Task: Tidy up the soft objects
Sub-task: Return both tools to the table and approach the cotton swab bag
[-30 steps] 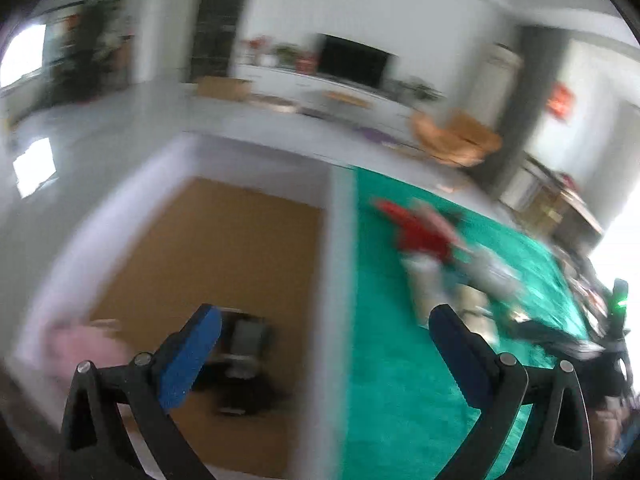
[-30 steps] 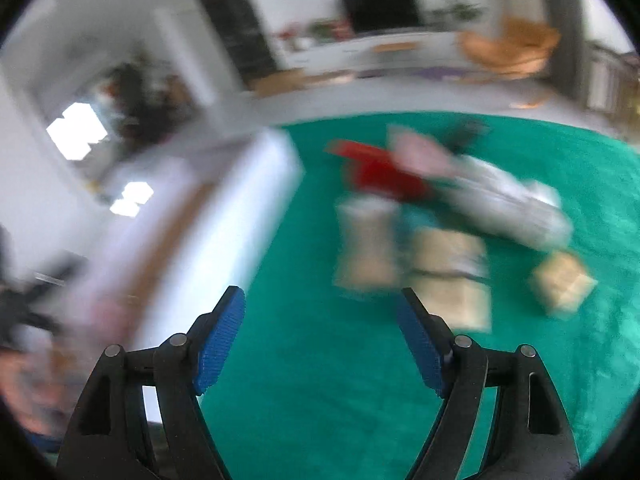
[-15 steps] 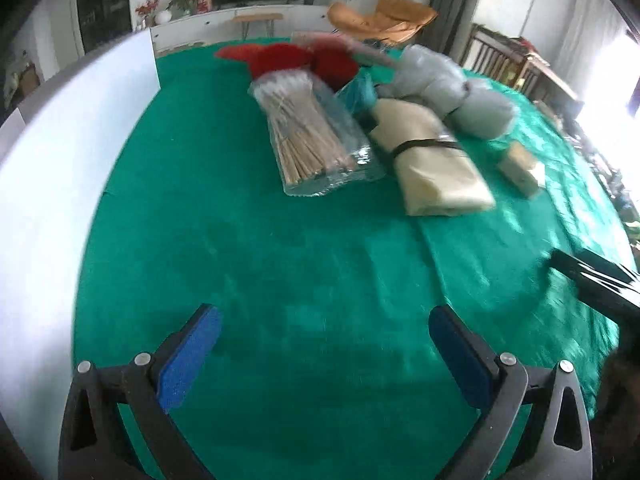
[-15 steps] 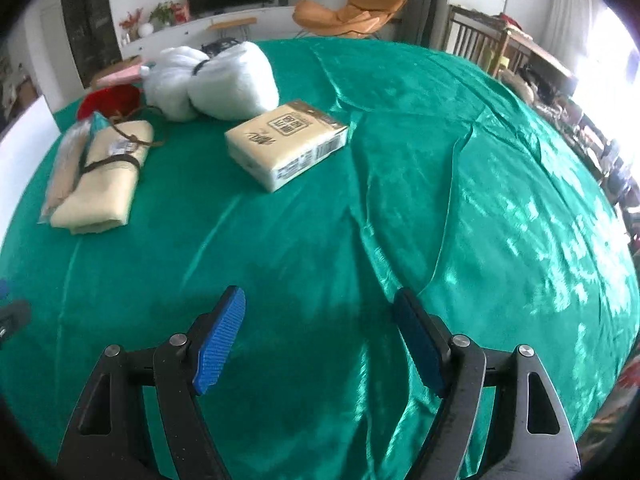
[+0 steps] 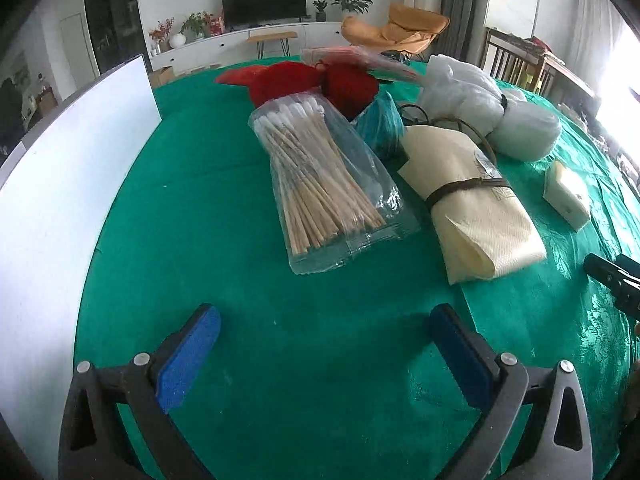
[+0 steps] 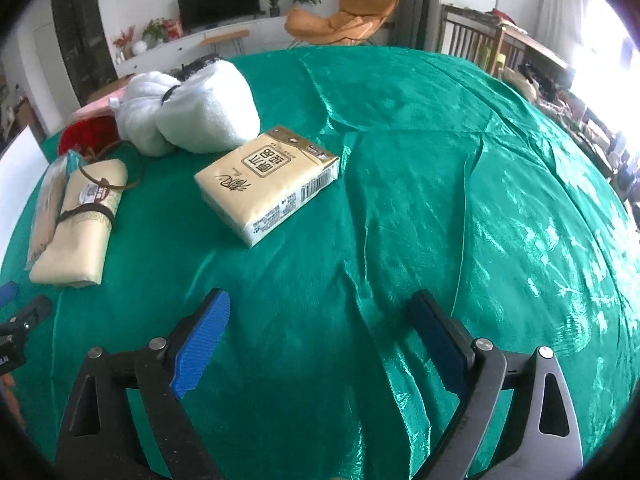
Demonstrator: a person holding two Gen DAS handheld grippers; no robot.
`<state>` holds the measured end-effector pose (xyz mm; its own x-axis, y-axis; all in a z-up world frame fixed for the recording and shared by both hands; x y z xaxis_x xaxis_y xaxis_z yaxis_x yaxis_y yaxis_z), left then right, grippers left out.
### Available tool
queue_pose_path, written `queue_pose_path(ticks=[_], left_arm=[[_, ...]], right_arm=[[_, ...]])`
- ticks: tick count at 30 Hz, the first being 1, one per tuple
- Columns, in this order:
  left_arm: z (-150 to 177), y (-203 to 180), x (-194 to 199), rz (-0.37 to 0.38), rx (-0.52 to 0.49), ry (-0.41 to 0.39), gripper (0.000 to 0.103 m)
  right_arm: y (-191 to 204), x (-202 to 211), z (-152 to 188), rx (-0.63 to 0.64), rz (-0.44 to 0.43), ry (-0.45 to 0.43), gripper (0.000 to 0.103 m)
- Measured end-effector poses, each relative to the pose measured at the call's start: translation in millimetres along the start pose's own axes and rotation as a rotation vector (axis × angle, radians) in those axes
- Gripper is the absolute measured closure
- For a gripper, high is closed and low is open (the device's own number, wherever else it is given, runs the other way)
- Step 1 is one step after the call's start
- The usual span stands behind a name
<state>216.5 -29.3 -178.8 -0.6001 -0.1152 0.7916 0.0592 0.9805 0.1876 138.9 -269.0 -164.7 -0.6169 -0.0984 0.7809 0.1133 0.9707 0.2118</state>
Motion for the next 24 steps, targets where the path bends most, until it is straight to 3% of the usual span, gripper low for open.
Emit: queue_pose_path(ticks=[24], left_arm=[[2.0, 1.6, 0.8, -0.001, 0.002, 0.001, 0.000]], right_arm=[[0.4, 1.5, 0.3, -0.001, 0.002, -0.006, 0.009]])
Point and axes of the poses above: each gripper's, at about its wrist camera, not at the fingertips, and x roughly against the way its jaws point, y to its left, z to its underside, the point moved 9 cm from there along -x, roughly the way its jaws point, and after that the axes turned 14 degrees about -z, right-handed, at the moved point
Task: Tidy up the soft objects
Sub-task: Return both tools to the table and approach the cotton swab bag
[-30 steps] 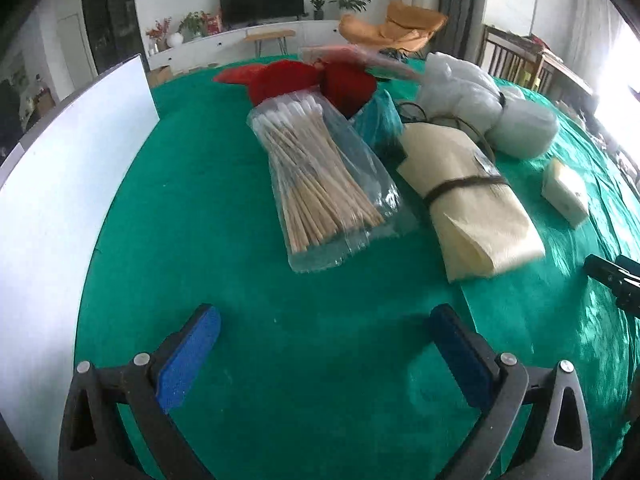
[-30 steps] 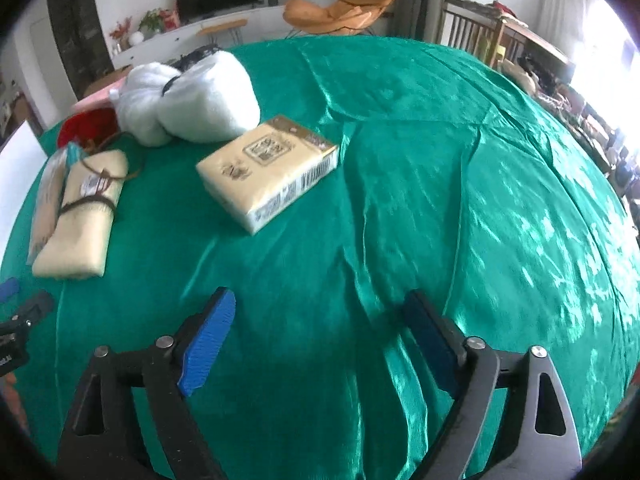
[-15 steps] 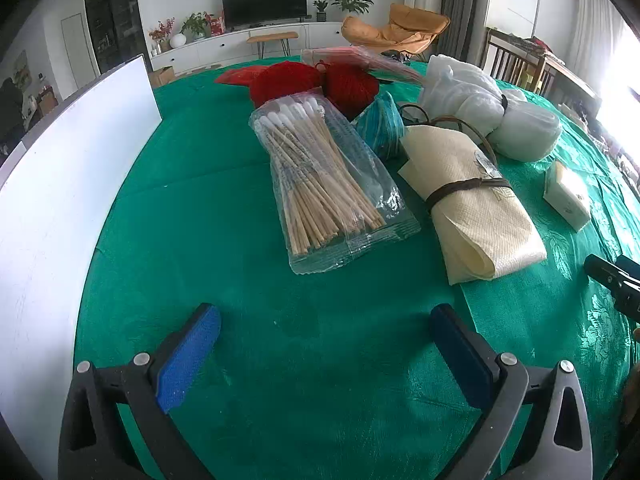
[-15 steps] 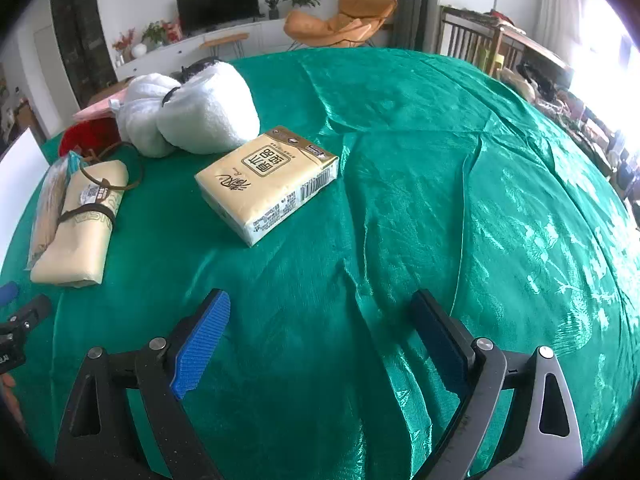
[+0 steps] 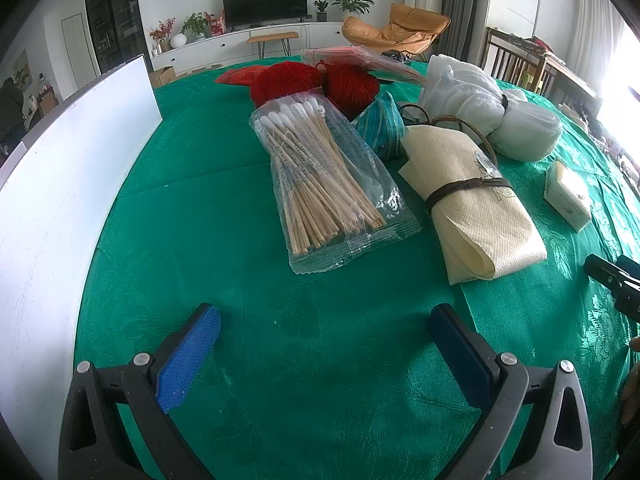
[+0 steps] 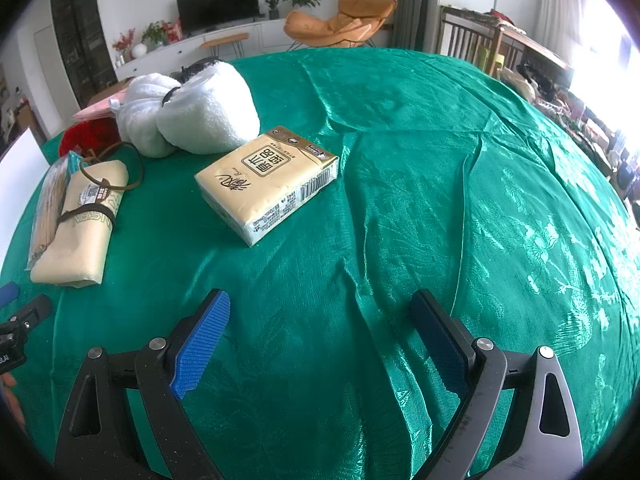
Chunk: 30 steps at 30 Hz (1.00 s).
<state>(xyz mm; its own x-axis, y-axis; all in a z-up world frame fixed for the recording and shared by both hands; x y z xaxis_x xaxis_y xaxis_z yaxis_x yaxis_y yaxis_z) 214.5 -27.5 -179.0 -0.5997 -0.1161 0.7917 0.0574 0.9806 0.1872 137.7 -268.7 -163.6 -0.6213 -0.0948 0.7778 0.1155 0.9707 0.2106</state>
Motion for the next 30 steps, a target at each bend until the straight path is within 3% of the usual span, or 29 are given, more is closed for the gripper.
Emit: queue_pose_path(ticks=[20, 26, 30], left_arm=[[2, 0, 2, 0.001, -0.001, 0.002, 0.000], [19, 7, 12, 0.017, -0.034, 0.054, 0.000], [21, 37, 21, 0.036, 0.076, 0.079, 0.000]], right_arm=[[0, 0, 0, -0.001, 0.000, 0.000, 0.009], [1, 0, 0, -0.001, -0.001, -0.001, 0.009], [1, 0, 0, 0.000, 0.000, 0.000, 0.009]])
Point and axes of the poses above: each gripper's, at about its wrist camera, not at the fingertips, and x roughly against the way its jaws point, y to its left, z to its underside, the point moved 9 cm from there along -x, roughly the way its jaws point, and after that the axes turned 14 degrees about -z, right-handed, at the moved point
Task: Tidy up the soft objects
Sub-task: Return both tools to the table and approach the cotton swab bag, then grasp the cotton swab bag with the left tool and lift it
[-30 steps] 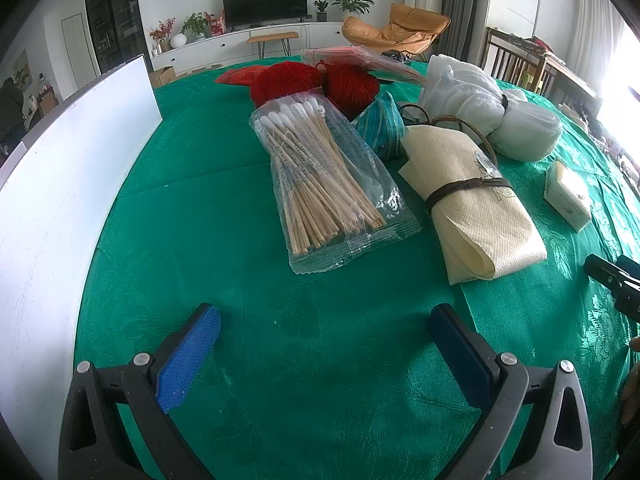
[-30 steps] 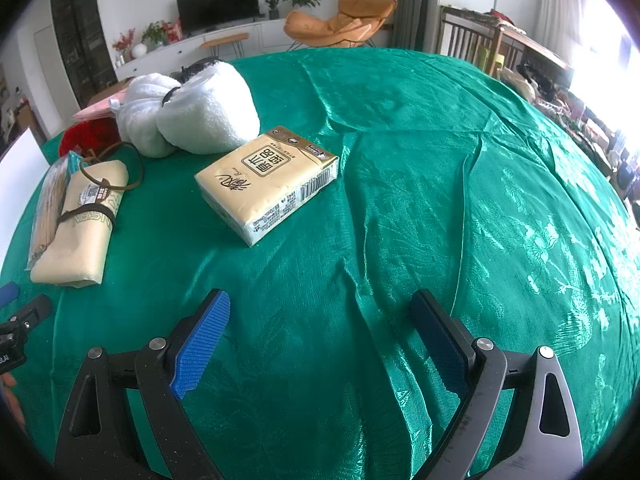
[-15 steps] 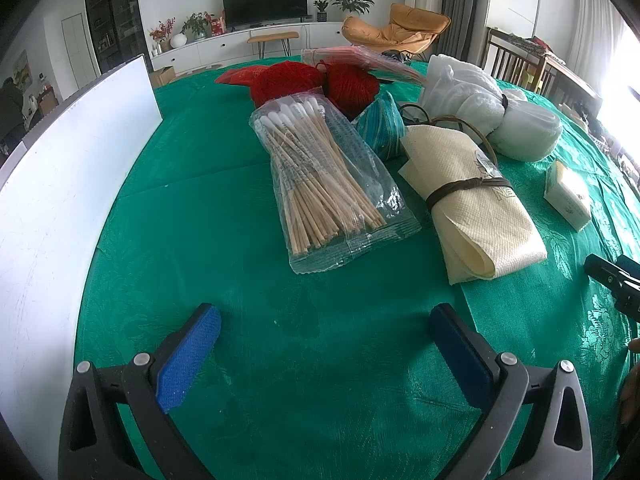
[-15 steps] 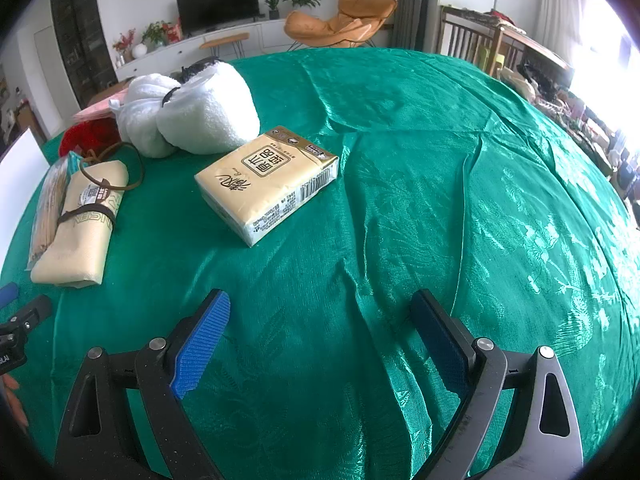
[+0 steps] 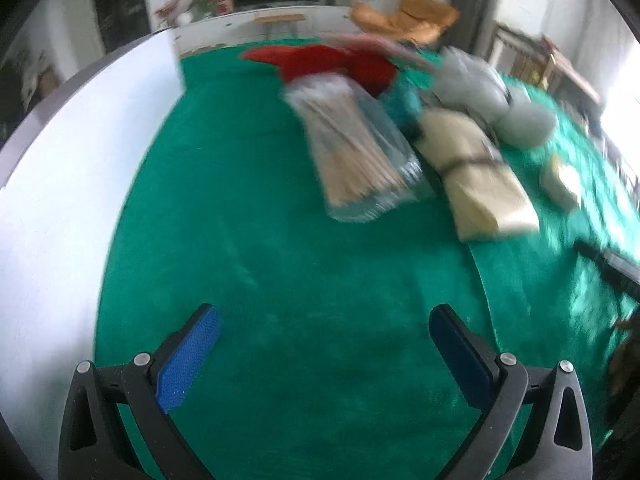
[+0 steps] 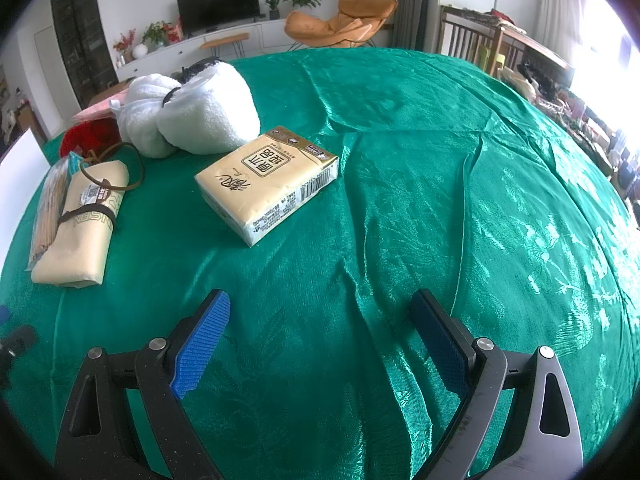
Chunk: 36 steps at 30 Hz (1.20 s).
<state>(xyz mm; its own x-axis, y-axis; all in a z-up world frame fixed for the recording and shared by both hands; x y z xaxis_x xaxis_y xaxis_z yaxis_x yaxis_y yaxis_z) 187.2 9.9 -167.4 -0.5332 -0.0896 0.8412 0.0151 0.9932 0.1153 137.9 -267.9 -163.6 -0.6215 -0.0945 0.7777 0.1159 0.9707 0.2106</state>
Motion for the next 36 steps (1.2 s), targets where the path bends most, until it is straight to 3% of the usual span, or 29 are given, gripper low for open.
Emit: queue_pose_path(ticks=[4, 6, 8, 12, 16, 17, 18, 19, 20, 24, 31, 36], left_arm=[[-30, 16, -5, 0.071, 0.122, 0.037, 0.000], [-51, 9, -12, 0.130, 0.148, 0.069, 0.000], [-74, -2, -18, 0.166, 0.142, 0.050, 0.000], [-108, -18, -43, 0.108, 0.088, 0.040, 0.000], [-117, -21, -65, 0.030, 0.056, 0.065, 0.003], [-117, -21, -66, 0.047, 0.065, 0.052, 0.014], [-118, -21, -63, 0.076, 0.074, 0.034, 0.040], [-116, -20, -62, 0.085, 0.071, 0.036, 0.053], [-114, -19, -62, 0.054, 0.057, 0.047, 0.061], [-84, -7, -44, 0.089, 0.058, 0.109, 0.064], [3, 10, 9, 0.134, -0.005, 0.147, 0.063], [17, 9, 19, 0.105, -0.081, 0.031, 0.040]], right_arm=[[0, 0, 0, 0.001, 0.000, 0.001, 0.009], [0, 0, 0, 0.001, 0.000, 0.001, 0.009], [0, 0, 0, 0.001, 0.000, 0.001, 0.009], [0, 0, 0, 0.001, 0.000, 0.000, 0.009], [0, 0, 0, 0.001, 0.000, 0.000, 0.009], [0, 0, 0, 0.001, 0.000, 0.001, 0.009], [0, 0, 0, 0.001, 0.000, 0.001, 0.009], [0, 0, 0, 0.001, 0.000, 0.001, 0.009], [0, 0, 0, 0.001, 0.000, 0.001, 0.009], [0, 0, 0, 0.000, 0.000, 0.000, 0.009], [0, 0, 0, 0.000, 0.000, 0.000, 0.009], [0, 0, 0, 0.000, 0.000, 0.000, 0.009]])
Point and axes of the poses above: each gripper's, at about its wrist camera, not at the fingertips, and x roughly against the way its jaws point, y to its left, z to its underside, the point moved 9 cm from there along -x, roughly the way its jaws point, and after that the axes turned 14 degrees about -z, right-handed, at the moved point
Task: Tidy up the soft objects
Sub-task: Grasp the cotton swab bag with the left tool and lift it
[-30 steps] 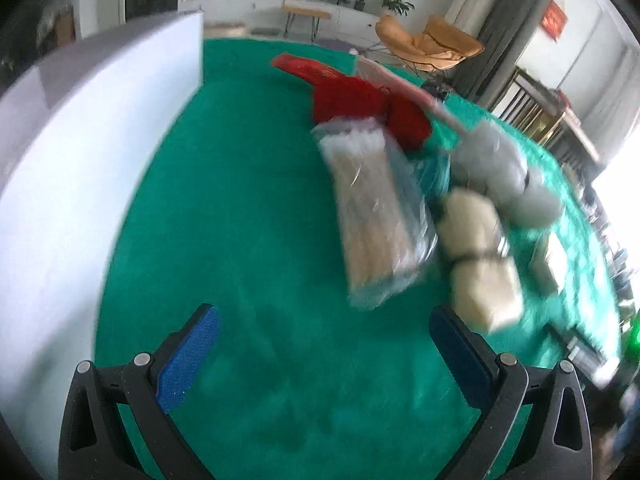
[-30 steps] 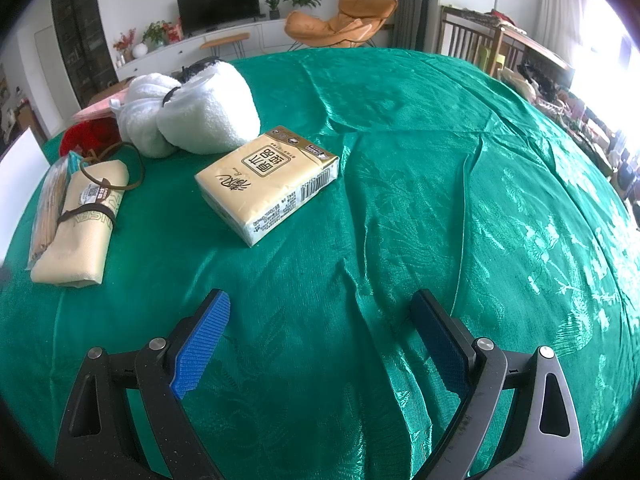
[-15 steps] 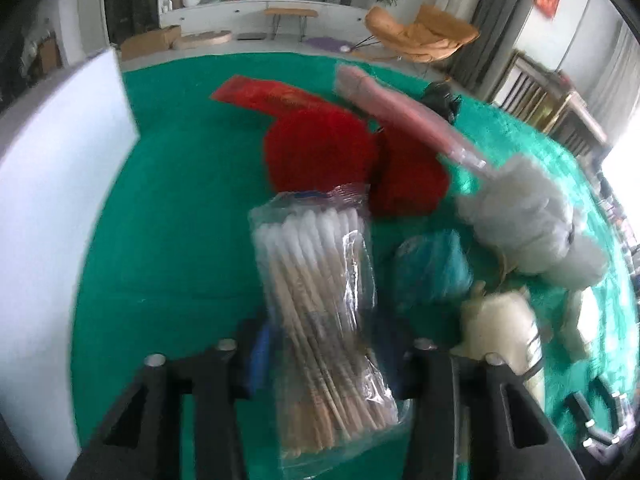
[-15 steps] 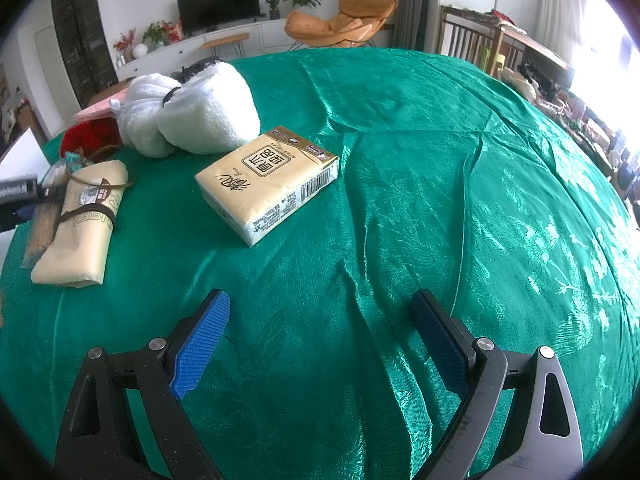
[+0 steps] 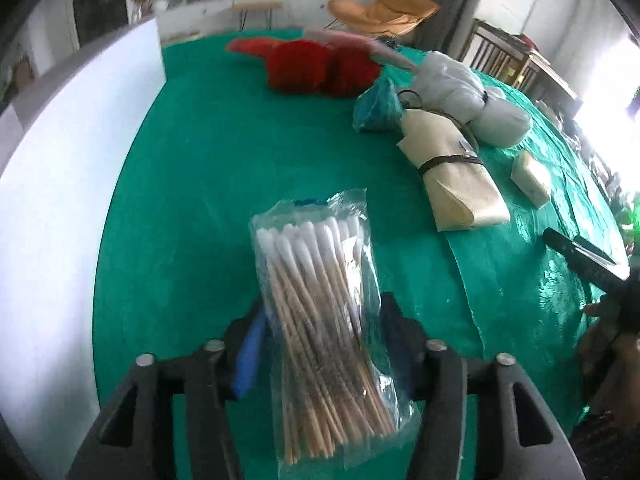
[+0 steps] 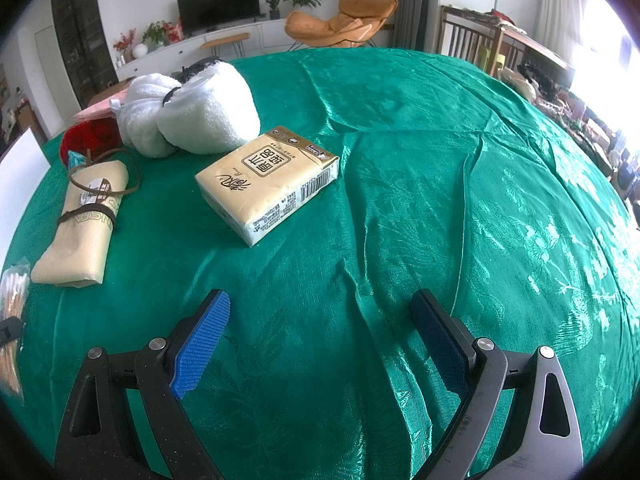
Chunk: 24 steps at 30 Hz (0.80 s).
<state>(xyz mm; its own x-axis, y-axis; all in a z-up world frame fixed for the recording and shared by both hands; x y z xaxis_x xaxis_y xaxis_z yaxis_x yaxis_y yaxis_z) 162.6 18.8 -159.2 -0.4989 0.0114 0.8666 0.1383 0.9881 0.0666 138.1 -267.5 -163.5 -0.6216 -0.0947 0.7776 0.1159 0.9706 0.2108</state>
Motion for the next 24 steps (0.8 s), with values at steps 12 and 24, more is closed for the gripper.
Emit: queue_pose_path(ticks=[12, 24], left_arm=[[-18, -13, -26, -0.114, -0.023, -0.103, 0.000], [-17, -14, -28, -0.127, -0.031, -0.105, 0.000]], right_arm=[[0, 0, 0, -0.002, -0.005, -0.001, 0.009], [0, 0, 0, -0.003, -0.006, -0.002, 0.009]])
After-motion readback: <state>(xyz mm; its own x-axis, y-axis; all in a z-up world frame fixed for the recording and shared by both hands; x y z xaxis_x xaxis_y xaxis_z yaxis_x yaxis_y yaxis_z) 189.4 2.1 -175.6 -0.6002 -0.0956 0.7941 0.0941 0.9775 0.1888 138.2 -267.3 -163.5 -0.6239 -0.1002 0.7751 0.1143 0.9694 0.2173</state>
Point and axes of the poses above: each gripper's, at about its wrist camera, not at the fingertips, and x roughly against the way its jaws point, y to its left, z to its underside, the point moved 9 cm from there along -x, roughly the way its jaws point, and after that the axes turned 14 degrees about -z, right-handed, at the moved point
